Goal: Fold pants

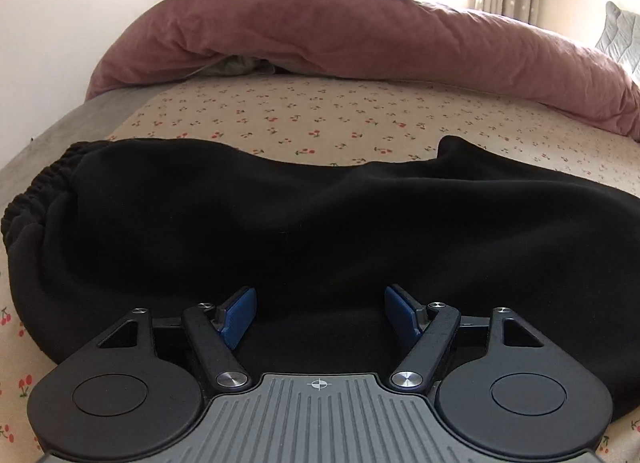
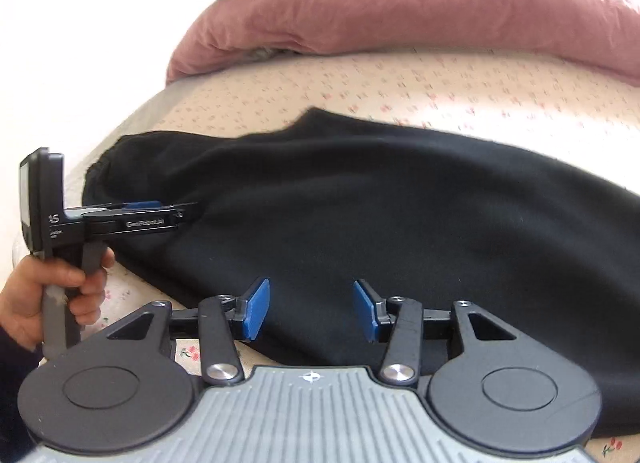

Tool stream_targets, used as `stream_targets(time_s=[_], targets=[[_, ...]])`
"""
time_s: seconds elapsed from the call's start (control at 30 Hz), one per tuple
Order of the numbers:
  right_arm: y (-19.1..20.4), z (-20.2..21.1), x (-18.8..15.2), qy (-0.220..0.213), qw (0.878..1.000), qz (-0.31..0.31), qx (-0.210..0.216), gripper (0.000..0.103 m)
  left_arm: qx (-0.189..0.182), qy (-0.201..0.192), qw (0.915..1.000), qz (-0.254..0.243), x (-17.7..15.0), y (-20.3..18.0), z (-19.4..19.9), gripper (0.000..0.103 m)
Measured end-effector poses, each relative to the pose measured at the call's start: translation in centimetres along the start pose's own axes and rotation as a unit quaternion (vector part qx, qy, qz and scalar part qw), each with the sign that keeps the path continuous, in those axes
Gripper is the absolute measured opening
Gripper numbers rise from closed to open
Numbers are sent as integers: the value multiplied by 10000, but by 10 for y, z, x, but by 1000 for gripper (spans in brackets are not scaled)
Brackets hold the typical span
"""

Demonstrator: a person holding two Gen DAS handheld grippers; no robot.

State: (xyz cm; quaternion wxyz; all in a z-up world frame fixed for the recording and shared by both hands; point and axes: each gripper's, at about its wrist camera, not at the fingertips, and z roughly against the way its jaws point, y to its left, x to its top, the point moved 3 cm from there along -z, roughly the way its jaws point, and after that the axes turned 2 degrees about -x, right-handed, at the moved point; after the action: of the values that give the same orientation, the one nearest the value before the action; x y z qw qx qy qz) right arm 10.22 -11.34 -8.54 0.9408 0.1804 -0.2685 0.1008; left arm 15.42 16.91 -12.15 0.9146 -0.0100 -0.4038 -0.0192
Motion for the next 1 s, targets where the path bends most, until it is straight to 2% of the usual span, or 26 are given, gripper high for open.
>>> stream_targets(time_s=[0.03,0.07,0.13,0.2,0.23,0.3,0.43,0.5,0.63,0.7,0.73,0.77,0.87,0.93,1.0], targets=[[-1,-7,0,177,9997,145,-94,40,-25,57,10000,54,0,1,2,73],[1,-6,5,129,9992,340,-146,39,-56,105,9999,102,1,3,3,73],[1,7,34,-352,9979,460,-276,40,-119,159,9997,132,0,5,8,73],[-5,16,70,-829,9964,185,31,46,-161,165,9996,164,0,6,6,73],[-8,14,87,-911,9955,28,272,48,-169,165,9996,173,0,7,6,73],[-7,-5,121,-872,9944,-173,571,48,-148,170,9996,155,1,5,6,73],[14,-66,180,-579,9966,67,585,46,-66,160,9998,-21,0,0,7,73],[27,-97,197,-218,9977,245,596,45,-72,186,9998,-50,1,0,6,73],[46,-142,206,278,9954,881,251,45,-160,187,9997,-84,2,2,5,73],[47,-156,202,560,9930,1033,92,35,-203,183,9996,-58,4,4,3,73],[48,-157,201,546,9921,1129,70,25,-223,184,9996,-39,4,6,2,73],[50,-154,200,500,9913,1208,124,2,-212,179,9996,-17,5,7,2,73],[50,-130,200,-43,9960,879,144,0,393,107,9992,7,5,10,-1,73],[42,-119,202,-399,9979,485,144,0,432,130,9989,133,6,11,-1,73],[40,-127,198,-543,9977,409,-58,0,424,143,9988,198,6,12,-1,73]])
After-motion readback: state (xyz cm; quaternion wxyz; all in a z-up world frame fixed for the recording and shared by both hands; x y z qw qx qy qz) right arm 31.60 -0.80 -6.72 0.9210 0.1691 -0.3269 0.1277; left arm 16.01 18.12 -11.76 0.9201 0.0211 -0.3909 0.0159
